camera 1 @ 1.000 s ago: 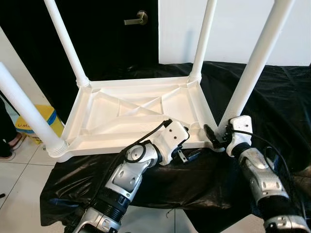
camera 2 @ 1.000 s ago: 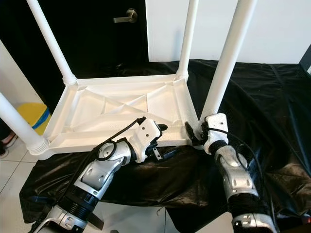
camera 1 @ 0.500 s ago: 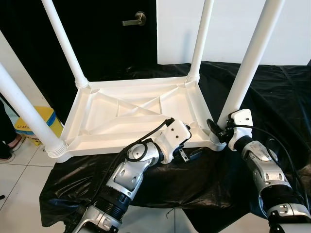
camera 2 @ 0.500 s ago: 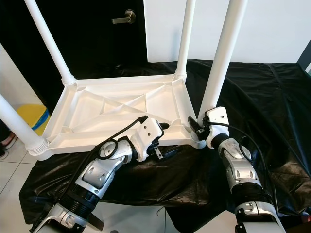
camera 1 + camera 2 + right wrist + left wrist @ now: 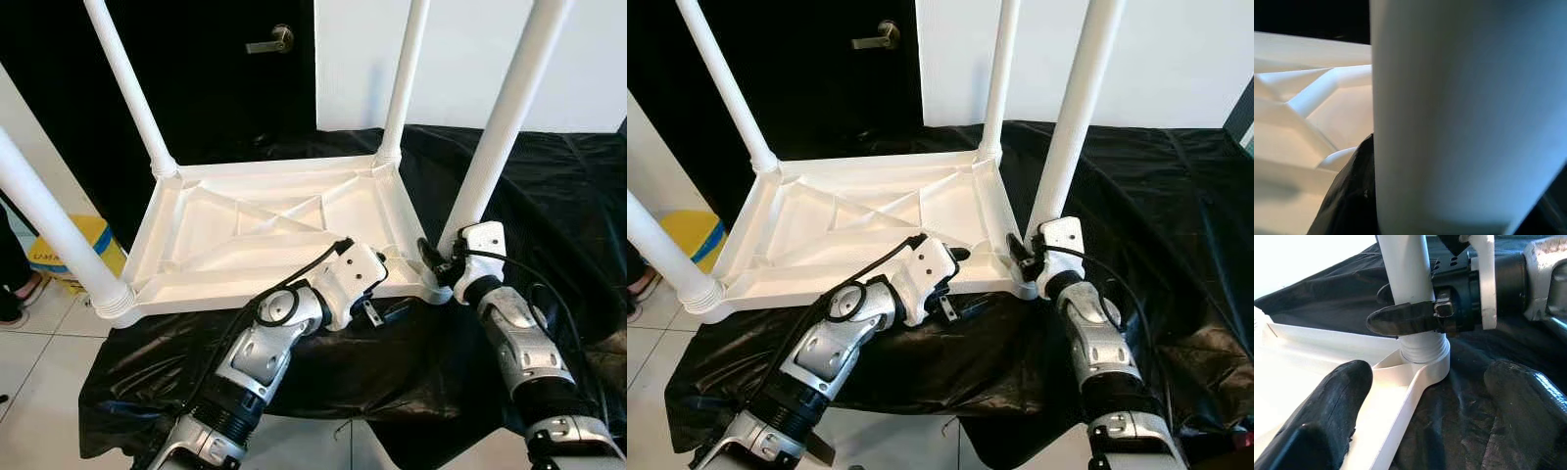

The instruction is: Building children table

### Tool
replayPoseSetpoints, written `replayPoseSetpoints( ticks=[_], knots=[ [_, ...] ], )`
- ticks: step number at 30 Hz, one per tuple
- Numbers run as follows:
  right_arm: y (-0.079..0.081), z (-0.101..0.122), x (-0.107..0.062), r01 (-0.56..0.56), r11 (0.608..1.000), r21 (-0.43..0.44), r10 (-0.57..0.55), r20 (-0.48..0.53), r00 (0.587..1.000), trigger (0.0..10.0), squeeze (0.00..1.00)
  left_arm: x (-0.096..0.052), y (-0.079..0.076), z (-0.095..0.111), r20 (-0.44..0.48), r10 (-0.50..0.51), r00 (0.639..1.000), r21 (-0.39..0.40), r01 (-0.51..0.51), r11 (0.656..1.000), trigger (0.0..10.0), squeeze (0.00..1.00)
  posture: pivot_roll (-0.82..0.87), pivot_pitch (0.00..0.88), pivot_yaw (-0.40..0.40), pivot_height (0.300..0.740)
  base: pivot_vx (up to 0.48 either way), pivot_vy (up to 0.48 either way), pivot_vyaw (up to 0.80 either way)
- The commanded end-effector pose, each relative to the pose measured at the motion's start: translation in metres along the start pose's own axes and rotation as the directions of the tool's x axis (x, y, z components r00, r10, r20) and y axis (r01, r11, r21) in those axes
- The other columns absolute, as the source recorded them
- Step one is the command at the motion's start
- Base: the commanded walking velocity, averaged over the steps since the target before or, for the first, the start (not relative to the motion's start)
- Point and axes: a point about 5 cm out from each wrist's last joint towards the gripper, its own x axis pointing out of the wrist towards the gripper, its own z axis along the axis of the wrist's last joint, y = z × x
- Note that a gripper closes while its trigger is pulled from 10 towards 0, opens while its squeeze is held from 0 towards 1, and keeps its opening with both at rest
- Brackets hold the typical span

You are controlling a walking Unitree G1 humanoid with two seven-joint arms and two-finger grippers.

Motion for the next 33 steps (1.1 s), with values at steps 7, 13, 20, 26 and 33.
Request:
replayPoseSetpoints(
  ticks=[7, 13, 20, 26, 33],
  knots=[
    [0.014, -0.023, -0.009, 0.193, 0.979, 0.065, -0.184, -0.114, 0.976, 10.0, 0.0, -0.002, 0.0, -0.002, 0.006, 0.038, 0.999, -0.032, -0.038, 0.999, 10.0, 0.0, -0.13, 0.0, 0.012, 0.74, 0.0, 0.0, 0.0],
    [0.025, -0.023, -0.012, 0.334, 0.935, 0.122, -0.322, -0.108, 0.941, 10.0, 0.0, -0.004, 0.001, -0.007, -0.011, 0.059, 0.998, -0.037, -0.059, 0.998, 10.0, 0.0, -0.13, 0.0, 0.007, 0.74, 0.0, 0.0, 0.0],
    [0.036, -0.021, -0.015, 0.402, 0.906, 0.133, -0.39, -0.11, 0.914, 10.0, 0.0, -0.01, 0.006, -0.011, -0.024, 0.091, 0.996, -0.041, -0.092, 0.995, 10.0, 0.0, -0.12, 0.0, -0.002, 0.74, 0.0, 0.0, 0.0],
    [0.036, -0.015, -0.016, 0.384, 0.912, 0.144, -0.379, -0.063, 0.923, 10.0, 0.0, -0.014, 0.008, -0.015, -0.037, 0.111, 0.993, -0.04, -0.112, 0.993, 10.0, 0.0, -0.11, 0.0, -0.01, 0.74, 0.0, 0.0, 0.0],
    [0.028, -0.013, -0.018, 0.394, 0.909, 0.139, -0.392, -0.043, 0.919, 10.0, 1.0, -0.015, 0.011, -0.016, -0.044, 0.127, 0.991, -0.038, -0.128, 0.991, 10.0, 0.0, -0.12, 0.0, -0.015, 0.74, 0.0, 0.0, 0.0]
  ],
)
